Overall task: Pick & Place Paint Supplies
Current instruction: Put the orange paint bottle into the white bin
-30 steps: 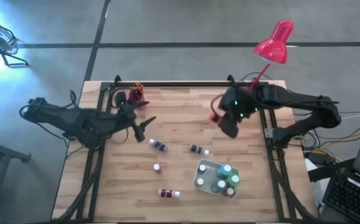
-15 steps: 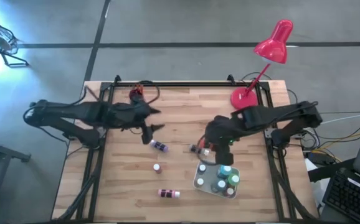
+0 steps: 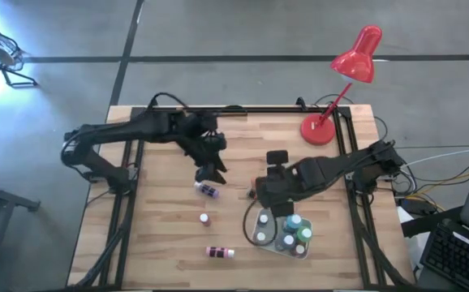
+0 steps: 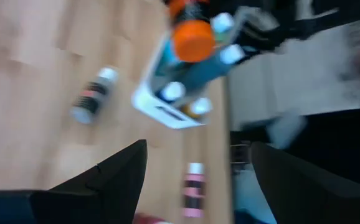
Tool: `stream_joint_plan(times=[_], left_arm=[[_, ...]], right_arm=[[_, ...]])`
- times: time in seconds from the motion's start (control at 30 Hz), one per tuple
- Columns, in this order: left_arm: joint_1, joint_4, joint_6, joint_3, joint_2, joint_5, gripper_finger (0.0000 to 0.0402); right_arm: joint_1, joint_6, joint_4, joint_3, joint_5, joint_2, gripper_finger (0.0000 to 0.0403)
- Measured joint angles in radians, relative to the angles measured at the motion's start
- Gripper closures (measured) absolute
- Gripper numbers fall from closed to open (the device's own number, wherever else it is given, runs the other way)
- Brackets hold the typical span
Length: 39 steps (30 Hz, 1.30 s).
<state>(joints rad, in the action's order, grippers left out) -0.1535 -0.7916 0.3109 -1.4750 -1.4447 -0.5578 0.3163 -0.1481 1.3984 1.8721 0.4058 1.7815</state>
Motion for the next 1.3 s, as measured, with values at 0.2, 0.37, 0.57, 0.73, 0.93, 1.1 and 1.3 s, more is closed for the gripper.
stream_joint_plan(times=[0.2,0.37,0.57,0.73,0.93,1.1,1.3], left_arm=[[-0.086,0.12,0.108,-0.001,-0.065,-0.189,0.011],[-0.136,0.22,0.233,0.0,-0.097,-0.346,0.011],[-0.176,0.247,0.315,0.004,-0.105,-0.394,0.011],[-0.174,0.296,0.384,0.004,-0.103,-0.406,0.011],[-0.175,0.319,0.45,0.002,-0.105,-0.429,0.011],[-0.166,0.312,0.461,0.005,-0.104,-0.488,0.011],[-0.154,0.304,0.467,0.006,-0.104,-0.545,0.011]], right_arm=[[0.054,0.112,0.02,0.045,0.446,0.041,0.0283],[0.059,0.2,-0.027,0.073,0.517,0.06,0.0283],[0.065,0.339,-0.118,0.084,0.569,0.065,0.0283],[0.064,0.474,-0.216,0.075,0.571,0.061,0.0283],[0.056,0.586,-0.322,0.063,0.585,0.063,0.0283],[0.04,0.63,-0.346,0.052,0.591,0.063,0.0283],[0.008,0.671,-0.354,0.044,0.596,0.081,0.0283]])
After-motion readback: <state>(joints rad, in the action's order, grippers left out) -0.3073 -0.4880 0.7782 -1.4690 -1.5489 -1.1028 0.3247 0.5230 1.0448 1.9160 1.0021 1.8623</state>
